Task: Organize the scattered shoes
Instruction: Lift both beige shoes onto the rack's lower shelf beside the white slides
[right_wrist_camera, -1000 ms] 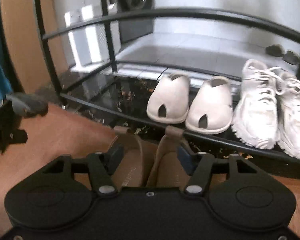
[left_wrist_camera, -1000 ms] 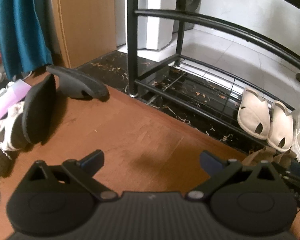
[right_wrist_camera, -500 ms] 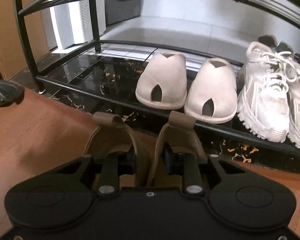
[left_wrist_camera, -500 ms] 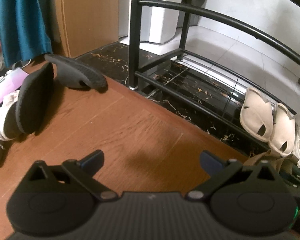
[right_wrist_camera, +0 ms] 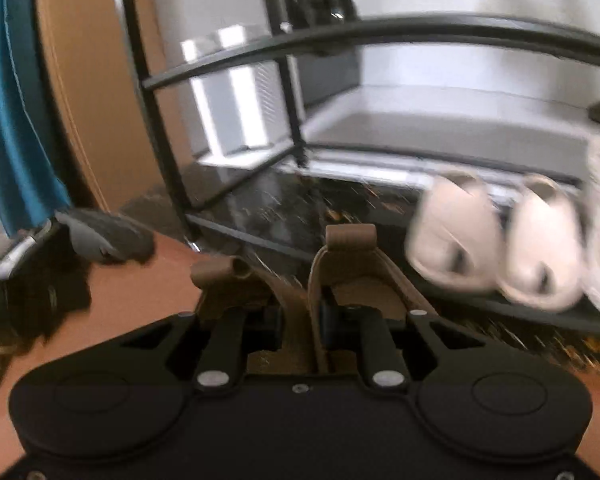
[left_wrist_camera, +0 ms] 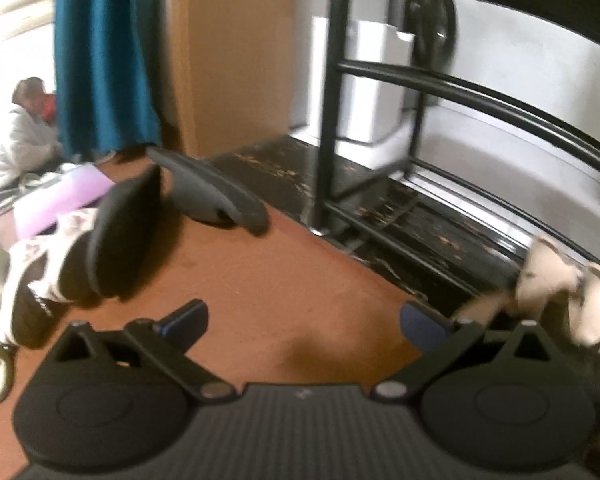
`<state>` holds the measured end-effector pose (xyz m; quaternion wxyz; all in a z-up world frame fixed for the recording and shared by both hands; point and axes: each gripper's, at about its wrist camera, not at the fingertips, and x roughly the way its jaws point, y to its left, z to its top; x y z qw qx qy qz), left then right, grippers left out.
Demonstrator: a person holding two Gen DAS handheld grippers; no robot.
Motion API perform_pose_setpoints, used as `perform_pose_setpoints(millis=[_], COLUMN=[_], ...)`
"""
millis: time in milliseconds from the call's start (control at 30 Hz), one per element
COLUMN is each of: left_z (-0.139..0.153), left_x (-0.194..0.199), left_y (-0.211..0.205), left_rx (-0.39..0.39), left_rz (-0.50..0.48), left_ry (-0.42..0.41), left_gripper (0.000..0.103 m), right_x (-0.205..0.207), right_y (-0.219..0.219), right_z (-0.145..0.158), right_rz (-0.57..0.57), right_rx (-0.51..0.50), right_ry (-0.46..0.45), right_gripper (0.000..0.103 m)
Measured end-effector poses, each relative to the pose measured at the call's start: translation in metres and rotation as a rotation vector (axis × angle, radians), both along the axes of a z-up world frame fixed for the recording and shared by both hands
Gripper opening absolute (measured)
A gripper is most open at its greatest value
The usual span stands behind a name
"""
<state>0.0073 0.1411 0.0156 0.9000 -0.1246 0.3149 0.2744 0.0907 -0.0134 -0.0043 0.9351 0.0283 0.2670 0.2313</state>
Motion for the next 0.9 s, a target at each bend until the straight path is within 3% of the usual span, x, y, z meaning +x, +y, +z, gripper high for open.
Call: perform_pose_setpoints(millis=[133,233,400,500,633,900], left_z=[-0.014,-0.026,-0.036,-0.046,-0.051,-0.046], left_x=[0.011,0.023,0.031,0.038,0.042,0.036], left_y=[0.015,0.020,0.021,0.022,0.021,0.027], left_rx=[-0.038,-0.100,-0.085,-0.108,-0.122,-0.140], left_rz=[0.053,0.032,0.032,0.038,0.030,0.052], left_ry=[0.033,0.074,0.076,0.115,0.135,0.123], left_gripper=[0.102,0.102,0.102,0.102,0.102,0.102], right_x=[0.052,0.088,0.135,0.147,0.140,0.083], right_y=[0.035,0.056,0.072,0.074,0.071,0.041], right_z=[0.012,0.009,-0.011,-0.017,-0.016,-0.007], right_rz=[-0.007,-0.017,-0.090,-0.093,-0.024,0.035], right_rx=[0.029,0.029,0.022,-0.002,-0.041,-0.055], right_ry=[-0.060,-0.119,-0.111,-0.106,-0.098,-0.149], right_gripper=[0.017,0.017,0.017,0.028,0.076,0.080])
